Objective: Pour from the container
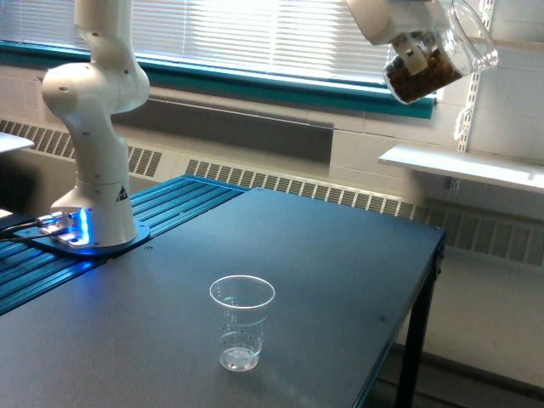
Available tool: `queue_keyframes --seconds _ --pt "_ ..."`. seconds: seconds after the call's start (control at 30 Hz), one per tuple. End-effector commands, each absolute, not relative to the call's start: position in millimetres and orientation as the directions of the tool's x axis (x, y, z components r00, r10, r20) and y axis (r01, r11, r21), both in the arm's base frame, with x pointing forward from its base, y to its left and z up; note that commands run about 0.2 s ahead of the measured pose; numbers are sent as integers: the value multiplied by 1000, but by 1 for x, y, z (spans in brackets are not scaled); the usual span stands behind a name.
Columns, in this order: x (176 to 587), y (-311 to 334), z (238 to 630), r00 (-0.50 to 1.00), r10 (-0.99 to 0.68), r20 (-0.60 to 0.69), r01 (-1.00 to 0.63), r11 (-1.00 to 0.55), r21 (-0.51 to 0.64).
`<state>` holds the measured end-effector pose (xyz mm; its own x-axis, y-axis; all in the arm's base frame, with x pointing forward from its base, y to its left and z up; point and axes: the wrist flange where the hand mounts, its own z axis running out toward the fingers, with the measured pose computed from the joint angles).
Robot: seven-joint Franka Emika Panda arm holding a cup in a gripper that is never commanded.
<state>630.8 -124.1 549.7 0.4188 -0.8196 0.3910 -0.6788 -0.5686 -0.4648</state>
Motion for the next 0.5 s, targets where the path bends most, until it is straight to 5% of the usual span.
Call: queue_keyframes --seconds 0.03,0.5 --pt "611 -125 600 381 -825 418 -635 -562 -530" --pt "565 -131 651 319 -822 471 -595 -561 -576"
